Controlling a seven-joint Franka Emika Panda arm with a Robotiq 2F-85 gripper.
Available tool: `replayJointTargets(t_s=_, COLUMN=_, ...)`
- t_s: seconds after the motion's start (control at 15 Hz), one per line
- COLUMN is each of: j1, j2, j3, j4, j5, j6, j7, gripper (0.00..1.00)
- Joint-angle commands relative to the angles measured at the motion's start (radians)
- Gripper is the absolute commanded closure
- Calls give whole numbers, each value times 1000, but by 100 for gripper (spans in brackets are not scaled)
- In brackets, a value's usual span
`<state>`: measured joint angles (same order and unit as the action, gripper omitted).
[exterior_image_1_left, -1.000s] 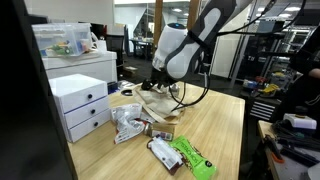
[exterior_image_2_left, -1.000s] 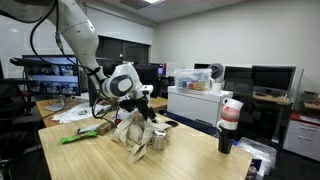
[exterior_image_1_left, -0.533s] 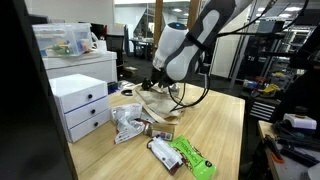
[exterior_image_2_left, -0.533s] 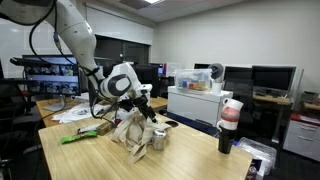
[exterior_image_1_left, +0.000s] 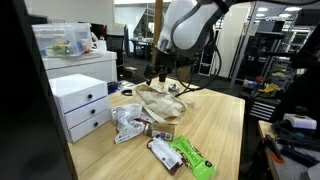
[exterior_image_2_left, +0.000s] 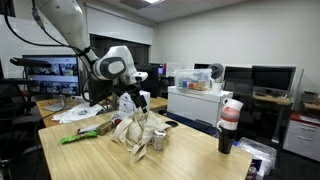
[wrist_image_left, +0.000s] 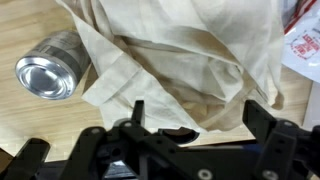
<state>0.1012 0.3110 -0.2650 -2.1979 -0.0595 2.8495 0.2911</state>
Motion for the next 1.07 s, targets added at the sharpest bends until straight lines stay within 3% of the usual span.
replayJointTargets(t_s=0.0, j1=-104, j2=-132, j3=117, j4=-60, j5=97, j6=-113, j7=-122, gripper=0)
replayJointTargets(t_s=0.27, j1=-166, j2=-206, j3=183, j4=-46, j5=221, j6=-326, j7=-260, gripper=0)
replayJointTargets(t_s=0.33, j1=-177, j2=-231, j3=186, j4=-33, j5=249, j6=-431, j7=-298, gripper=0)
replayJointTargets(t_s=0.53, j1=-182, j2=-230, j3=172, j4=7, j5=244, j6=-582, j7=-287, gripper=0)
replayJointTargets(t_s=0.73, j1=-188, j2=-223, j3=165, j4=37, j5=233, j6=-648, j7=-260, gripper=0)
replayJointTargets(t_s=1.0, j1=-200, j2=-238, j3=166, j4=46, j5=304, j6=-611, j7=-293, gripper=0)
